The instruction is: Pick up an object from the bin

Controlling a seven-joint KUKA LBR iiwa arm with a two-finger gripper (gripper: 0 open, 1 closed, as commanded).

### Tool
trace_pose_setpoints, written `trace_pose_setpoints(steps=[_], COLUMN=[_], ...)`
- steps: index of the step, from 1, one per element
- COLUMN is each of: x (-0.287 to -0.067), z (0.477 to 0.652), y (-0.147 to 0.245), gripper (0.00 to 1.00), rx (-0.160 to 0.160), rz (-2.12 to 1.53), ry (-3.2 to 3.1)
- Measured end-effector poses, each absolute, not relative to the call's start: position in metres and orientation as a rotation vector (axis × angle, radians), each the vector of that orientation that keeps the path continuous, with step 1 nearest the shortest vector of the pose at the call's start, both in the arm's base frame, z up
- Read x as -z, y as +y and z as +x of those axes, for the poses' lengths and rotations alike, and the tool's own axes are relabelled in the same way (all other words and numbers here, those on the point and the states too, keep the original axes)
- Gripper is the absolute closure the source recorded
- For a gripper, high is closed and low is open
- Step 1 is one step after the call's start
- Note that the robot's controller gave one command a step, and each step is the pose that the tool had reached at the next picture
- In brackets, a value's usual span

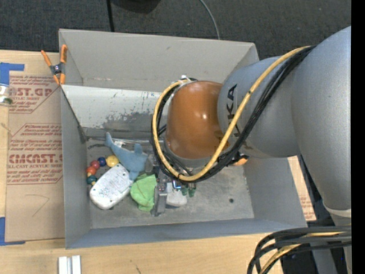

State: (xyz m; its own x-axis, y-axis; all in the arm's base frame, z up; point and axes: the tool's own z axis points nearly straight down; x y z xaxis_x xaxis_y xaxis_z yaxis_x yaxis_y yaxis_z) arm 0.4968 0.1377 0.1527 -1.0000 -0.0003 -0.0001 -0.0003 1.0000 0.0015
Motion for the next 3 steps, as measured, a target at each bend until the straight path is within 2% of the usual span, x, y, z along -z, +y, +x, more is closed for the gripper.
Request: trace_pose_setpoints(steps=[1, 2, 3], x=[-0.153, -0.141, -0.096], z=[0.497, 0.499, 0.501], y=[0.138, 0.137, 0.14], gripper=[0.0, 0.0, 0.0], rx=[-0.002, -0.002, -0.002], rz=[-0.001, -0.114, -0.462], ry=[3.141, 3.135, 3.102])
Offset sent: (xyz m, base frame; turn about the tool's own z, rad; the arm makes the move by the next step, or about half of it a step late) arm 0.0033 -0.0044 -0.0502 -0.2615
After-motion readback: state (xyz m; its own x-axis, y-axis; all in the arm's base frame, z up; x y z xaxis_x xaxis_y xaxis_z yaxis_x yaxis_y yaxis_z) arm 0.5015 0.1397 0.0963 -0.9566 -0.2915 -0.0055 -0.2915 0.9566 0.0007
